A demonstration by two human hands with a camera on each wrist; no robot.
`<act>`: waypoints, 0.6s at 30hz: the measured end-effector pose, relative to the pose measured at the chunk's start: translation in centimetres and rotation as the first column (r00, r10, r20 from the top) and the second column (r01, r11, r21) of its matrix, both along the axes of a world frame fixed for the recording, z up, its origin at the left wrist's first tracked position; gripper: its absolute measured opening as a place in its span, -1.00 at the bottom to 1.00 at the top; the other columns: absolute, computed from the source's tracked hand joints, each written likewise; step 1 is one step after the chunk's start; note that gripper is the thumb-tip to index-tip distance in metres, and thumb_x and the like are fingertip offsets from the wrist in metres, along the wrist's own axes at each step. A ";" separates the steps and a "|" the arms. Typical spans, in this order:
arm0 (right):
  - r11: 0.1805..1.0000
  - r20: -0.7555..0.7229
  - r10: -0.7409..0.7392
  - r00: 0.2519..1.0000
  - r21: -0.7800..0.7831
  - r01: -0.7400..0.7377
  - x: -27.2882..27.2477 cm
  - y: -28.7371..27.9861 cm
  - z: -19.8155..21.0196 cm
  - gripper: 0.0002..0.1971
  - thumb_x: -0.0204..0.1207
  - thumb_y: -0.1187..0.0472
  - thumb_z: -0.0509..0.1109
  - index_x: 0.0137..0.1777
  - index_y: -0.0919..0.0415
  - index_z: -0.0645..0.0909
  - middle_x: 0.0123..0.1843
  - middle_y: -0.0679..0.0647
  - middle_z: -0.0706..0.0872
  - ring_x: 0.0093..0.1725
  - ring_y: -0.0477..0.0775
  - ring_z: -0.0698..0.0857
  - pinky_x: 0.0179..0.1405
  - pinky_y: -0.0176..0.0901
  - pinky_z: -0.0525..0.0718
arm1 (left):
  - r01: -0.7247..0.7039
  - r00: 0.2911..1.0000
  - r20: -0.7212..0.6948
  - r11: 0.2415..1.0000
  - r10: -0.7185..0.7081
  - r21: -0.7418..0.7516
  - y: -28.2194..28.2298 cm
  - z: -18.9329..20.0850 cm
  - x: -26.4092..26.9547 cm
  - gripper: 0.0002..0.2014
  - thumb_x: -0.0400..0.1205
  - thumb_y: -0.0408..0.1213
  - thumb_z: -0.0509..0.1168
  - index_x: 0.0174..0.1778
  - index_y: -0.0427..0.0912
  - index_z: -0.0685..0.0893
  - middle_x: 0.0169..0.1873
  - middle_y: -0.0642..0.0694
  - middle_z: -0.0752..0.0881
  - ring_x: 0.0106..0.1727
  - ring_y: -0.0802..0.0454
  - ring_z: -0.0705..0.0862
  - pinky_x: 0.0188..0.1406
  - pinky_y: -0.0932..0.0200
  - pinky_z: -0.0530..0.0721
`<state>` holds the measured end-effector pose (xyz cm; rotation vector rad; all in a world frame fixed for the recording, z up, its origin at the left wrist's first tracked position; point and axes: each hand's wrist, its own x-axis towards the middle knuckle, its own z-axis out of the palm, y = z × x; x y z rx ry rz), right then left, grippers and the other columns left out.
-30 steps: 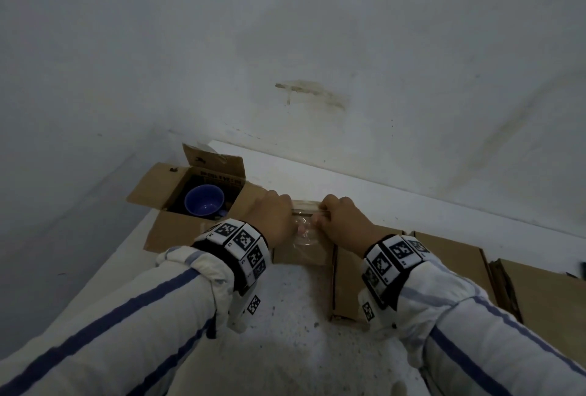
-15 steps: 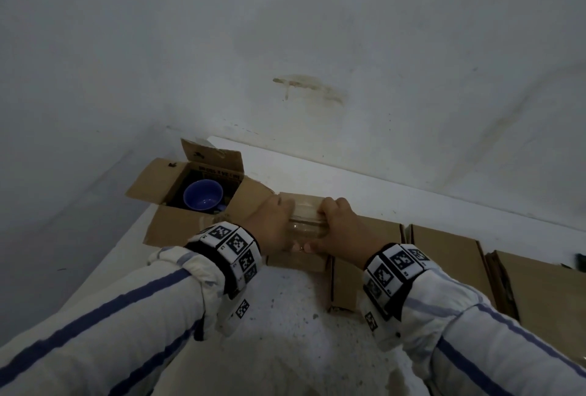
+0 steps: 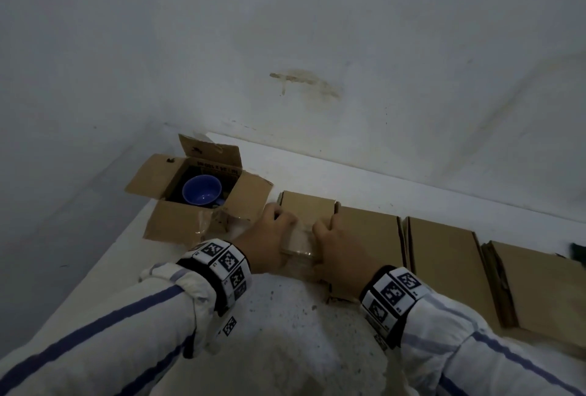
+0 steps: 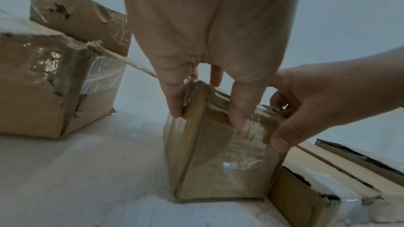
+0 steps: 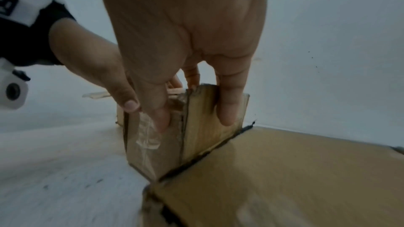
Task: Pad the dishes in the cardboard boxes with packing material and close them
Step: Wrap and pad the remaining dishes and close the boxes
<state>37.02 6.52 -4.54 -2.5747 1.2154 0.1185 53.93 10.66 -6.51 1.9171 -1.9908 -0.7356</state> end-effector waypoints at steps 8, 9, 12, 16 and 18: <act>0.995 0.155 -0.078 0.985 0.079 0.067 -3.0 -1.1 1.4 -0.60 0.52 -0.02 0.35 0.28 0.15 0.48 0.25 0.10 0.50 0.13 0.12 0.57 0.00 -0.11 0.54 | -0.072 0.980 0.177 0.994 0.086 -0.080 -1.3 3.4 -2.8 -0.56 0.55 -0.05 0.25 0.32 -0.11 0.49 0.26 -0.12 0.45 0.28 -0.12 0.45 0.25 0.02 0.50; 0.993 0.183 -0.105 0.977 0.076 0.093 -3.7 -1.5 2.0 -0.62 0.56 0.02 0.33 0.30 0.18 0.49 0.26 0.12 0.52 0.18 0.13 0.56 0.09 -0.10 0.54 | -0.077 0.978 0.183 0.991 0.096 -0.109 -1.9 3.9 -3.8 -0.59 0.55 -0.05 0.21 0.30 -0.11 0.51 0.23 -0.11 0.47 0.27 -0.12 0.46 0.23 0.02 0.50; 0.983 0.233 -0.186 0.955 0.052 0.179 -6.6 -2.9 3.0 -0.70 0.61 0.11 0.28 0.26 0.23 0.55 0.21 0.15 0.57 0.18 0.11 0.58 0.06 -0.20 0.50 | -0.044 0.981 0.180 0.986 0.073 -0.160 -3.7 4.9 -7.6 -0.64 0.57 -0.05 0.16 0.23 -0.10 0.56 0.16 -0.09 0.52 0.20 -0.09 0.51 0.12 0.07 0.49; 0.929 0.292 -0.365 0.884 0.061 0.364 -13.4 -4.5 3.8 -0.80 0.59 0.13 0.29 0.06 0.24 0.63 0.04 0.10 0.67 -0.06 0.00 0.58 -0.14 -0.26 0.42 | 0.043 0.992 0.122 0.996 -0.033 -0.077 -6.8 5.7 -15.5 -0.66 0.62 -0.14 0.18 0.32 -0.07 0.50 0.26 -0.10 0.49 0.28 -0.11 0.48 0.24 0.00 0.51; 0.890 0.313 -0.447 0.838 0.062 0.452 -17.6 -5.1 4.1 -0.81 0.59 0.15 0.28 0.00 0.25 0.64 -0.01 0.09 0.71 -0.12 -0.02 0.56 -0.17 -0.27 0.42 | 0.074 0.994 0.081 0.996 -0.069 -0.051 -8.2 5.7 -20.2 -0.67 0.63 -0.14 0.16 0.32 -0.06 0.50 0.26 -0.11 0.48 0.27 -0.11 0.49 0.23 -0.01 0.52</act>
